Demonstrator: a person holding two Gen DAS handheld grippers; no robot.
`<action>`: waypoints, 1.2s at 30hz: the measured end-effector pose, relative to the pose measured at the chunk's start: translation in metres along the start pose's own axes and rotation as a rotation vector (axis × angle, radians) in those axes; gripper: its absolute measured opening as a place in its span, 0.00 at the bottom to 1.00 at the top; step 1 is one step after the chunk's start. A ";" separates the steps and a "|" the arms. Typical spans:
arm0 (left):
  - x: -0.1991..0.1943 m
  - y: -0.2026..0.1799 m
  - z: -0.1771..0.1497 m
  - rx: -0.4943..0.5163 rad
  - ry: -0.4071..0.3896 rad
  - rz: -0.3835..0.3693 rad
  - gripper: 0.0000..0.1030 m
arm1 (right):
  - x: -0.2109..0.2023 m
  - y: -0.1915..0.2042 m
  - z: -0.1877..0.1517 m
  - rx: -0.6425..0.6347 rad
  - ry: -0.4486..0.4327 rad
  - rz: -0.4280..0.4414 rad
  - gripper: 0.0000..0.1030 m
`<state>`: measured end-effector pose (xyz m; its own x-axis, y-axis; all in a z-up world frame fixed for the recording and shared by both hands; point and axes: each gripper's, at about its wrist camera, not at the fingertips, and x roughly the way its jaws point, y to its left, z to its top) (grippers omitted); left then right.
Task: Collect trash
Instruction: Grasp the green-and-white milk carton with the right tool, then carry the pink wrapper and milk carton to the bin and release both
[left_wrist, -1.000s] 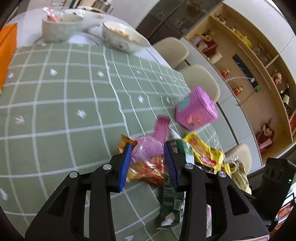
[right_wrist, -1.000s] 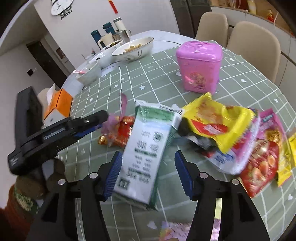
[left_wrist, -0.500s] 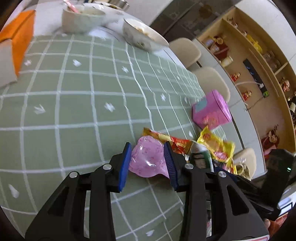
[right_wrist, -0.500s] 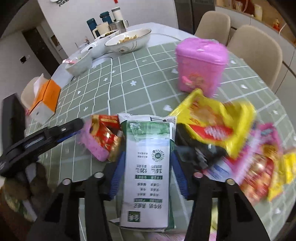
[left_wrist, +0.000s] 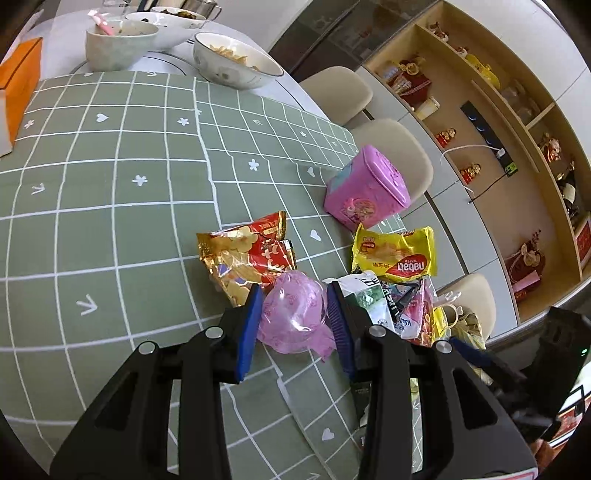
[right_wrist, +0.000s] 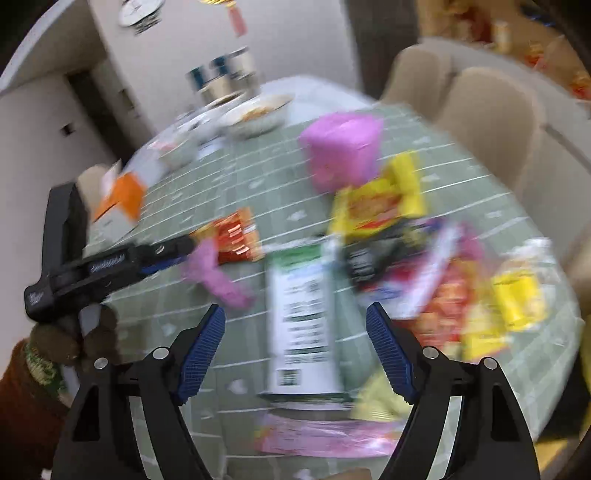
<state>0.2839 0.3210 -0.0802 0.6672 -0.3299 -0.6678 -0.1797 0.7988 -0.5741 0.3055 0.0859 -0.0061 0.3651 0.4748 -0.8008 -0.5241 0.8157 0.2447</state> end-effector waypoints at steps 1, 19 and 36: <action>-0.002 0.000 -0.001 -0.002 -0.006 0.004 0.33 | 0.010 0.005 0.002 -0.031 0.019 -0.033 0.72; -0.090 -0.084 -0.011 0.332 -0.265 0.158 0.34 | -0.068 -0.006 -0.006 -0.098 -0.179 -0.134 0.49; -0.062 -0.343 -0.054 0.654 -0.433 0.007 0.34 | -0.277 -0.152 -0.066 -0.017 -0.504 -0.310 0.49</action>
<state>0.2652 0.0409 0.1329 0.9142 -0.2055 -0.3494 0.1875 0.9786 -0.0852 0.2328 -0.1914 0.1425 0.8212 0.3172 -0.4744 -0.3456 0.9379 0.0289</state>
